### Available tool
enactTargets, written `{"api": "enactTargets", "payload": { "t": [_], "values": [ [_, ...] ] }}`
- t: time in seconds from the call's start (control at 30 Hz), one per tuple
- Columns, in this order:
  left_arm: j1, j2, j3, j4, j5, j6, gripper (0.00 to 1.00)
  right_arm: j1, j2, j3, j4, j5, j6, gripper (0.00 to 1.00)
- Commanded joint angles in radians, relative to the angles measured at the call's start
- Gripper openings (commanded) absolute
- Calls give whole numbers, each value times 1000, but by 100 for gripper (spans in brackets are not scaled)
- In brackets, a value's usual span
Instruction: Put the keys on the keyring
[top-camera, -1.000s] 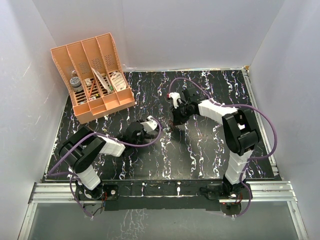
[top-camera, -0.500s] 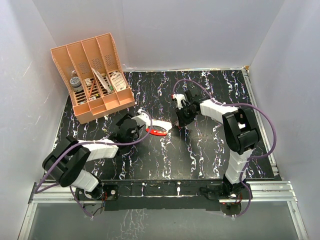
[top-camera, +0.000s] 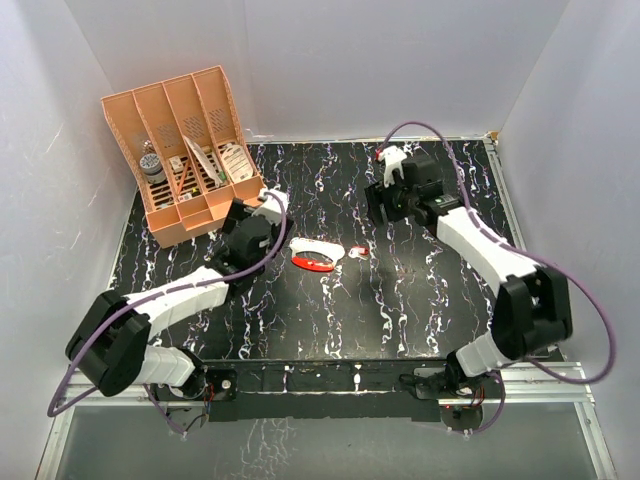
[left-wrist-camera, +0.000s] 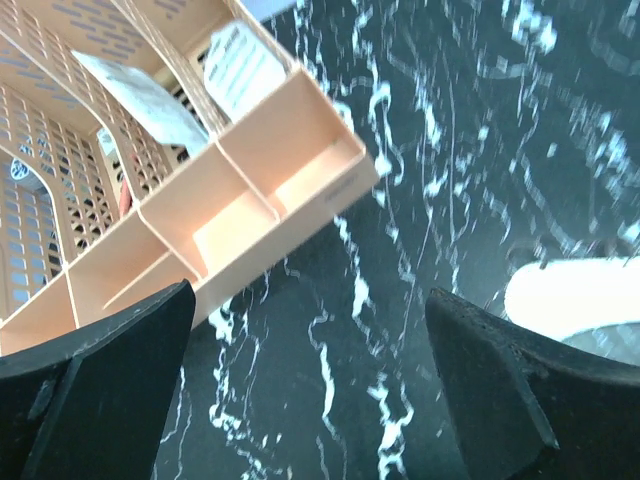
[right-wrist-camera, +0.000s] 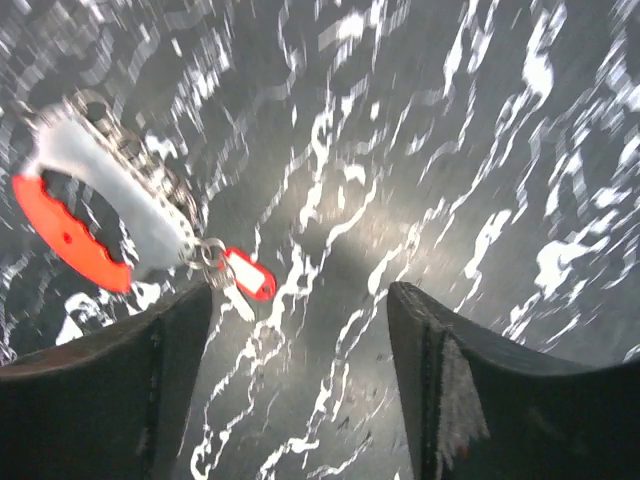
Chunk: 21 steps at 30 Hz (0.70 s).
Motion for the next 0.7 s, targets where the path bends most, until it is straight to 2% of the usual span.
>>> {"api": "enactTargets", "payload": {
  "t": [0.0, 0.03, 0.13, 0.33, 0.5, 0.67],
  "values": [
    [3, -42, 195, -219, -36, -222, 99, 6, -126, -45, 204, -11, 54, 93],
    [3, -36, 243, -282, -28, -264, 99, 5, -147, -62, 245, 2, 77, 98],
    [2, -34, 329, -372, 37, -348, 98, 5, -207, -126, 375, 54, 173, 98],
    [1, -97, 329, -307, 189, -416, 98, 5, -287, -215, 565, 175, 400, 98],
    [-7, -120, 341, -325, 164, -421, 98, 5, -379, -318, 698, 260, 492, 98],
    [-8, -150, 331, -322, 123, -432, 98, 5, -450, -361, 717, 312, 525, 98]
  ]
}}
